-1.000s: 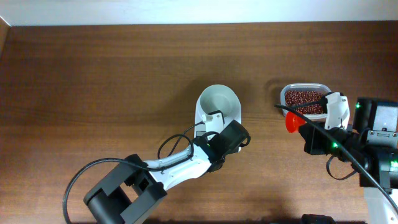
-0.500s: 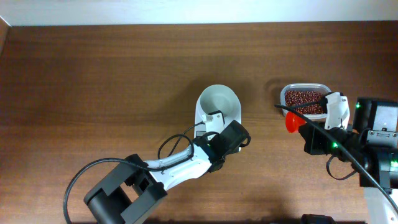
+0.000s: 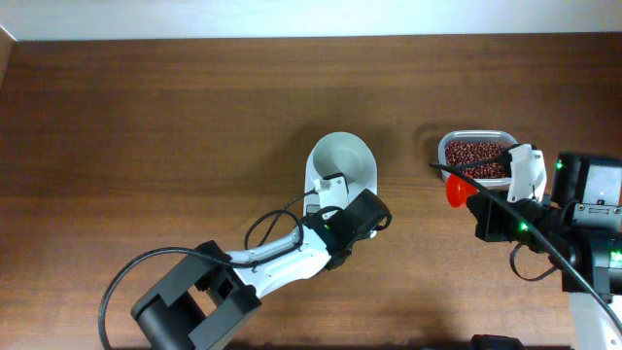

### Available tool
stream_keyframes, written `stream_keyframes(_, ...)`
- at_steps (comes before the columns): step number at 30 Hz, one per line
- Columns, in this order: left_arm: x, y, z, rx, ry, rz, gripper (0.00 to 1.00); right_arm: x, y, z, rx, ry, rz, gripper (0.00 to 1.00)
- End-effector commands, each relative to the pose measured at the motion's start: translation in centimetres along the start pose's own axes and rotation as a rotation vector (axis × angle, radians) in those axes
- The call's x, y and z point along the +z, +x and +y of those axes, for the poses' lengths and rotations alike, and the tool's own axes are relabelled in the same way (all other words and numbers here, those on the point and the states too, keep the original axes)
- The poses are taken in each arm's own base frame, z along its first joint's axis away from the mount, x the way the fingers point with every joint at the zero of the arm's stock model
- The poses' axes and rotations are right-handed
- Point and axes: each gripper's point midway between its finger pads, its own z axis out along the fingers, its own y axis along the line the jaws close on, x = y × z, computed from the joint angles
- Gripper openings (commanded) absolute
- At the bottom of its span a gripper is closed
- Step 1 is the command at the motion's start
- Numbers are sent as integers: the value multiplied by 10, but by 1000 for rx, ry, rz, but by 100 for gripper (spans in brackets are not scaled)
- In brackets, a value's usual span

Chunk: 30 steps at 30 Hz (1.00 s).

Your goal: Scoop and weigh 50g on scale

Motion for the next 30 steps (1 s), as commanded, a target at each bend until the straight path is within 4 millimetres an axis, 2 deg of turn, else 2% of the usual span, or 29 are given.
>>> stream_keyframes(1,3,0,9,-8,-34,-13,0,0,0,-1,-1,6,0,4)
stream_keyframes(14,2,3,3,-11,-5,11,0,0,0,-1,11,6,0,4)
stream_keyframes(21,-16,-11,-8,-24,48,-20,0,0,0,-1,11,6,-1,4)
stream_keyframes(30,-9,-2,1,-6,6,5,0,0,0,-1,11,6,0,4)
